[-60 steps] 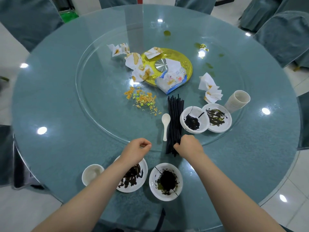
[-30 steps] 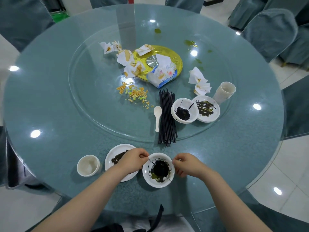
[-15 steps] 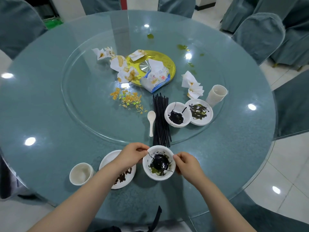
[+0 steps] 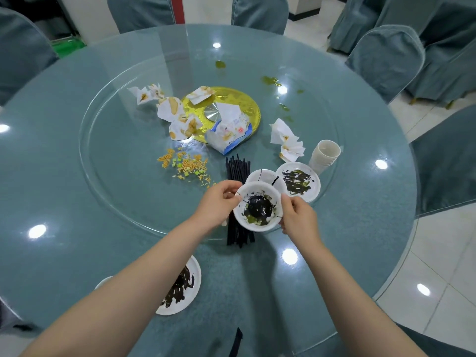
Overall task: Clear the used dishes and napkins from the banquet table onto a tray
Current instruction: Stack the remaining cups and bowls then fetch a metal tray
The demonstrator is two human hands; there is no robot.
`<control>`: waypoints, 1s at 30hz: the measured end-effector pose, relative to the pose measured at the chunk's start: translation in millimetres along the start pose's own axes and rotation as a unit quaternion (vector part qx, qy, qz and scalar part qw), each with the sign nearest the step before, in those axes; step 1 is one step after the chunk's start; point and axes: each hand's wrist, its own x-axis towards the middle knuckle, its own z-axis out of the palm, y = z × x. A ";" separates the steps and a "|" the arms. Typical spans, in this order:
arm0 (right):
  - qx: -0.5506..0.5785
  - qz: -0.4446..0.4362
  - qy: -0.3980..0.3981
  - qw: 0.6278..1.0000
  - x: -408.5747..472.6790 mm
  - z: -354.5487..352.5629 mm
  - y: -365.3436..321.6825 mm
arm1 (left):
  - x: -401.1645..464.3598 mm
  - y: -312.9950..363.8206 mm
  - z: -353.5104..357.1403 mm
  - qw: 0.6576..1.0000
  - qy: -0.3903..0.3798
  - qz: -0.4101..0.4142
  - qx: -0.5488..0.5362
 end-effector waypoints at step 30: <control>-0.095 -0.087 -0.036 0.991 -1.7 12.0 1.4 | 21.9 -34.9 -24.2 0.990 -0.031 0.023 0.134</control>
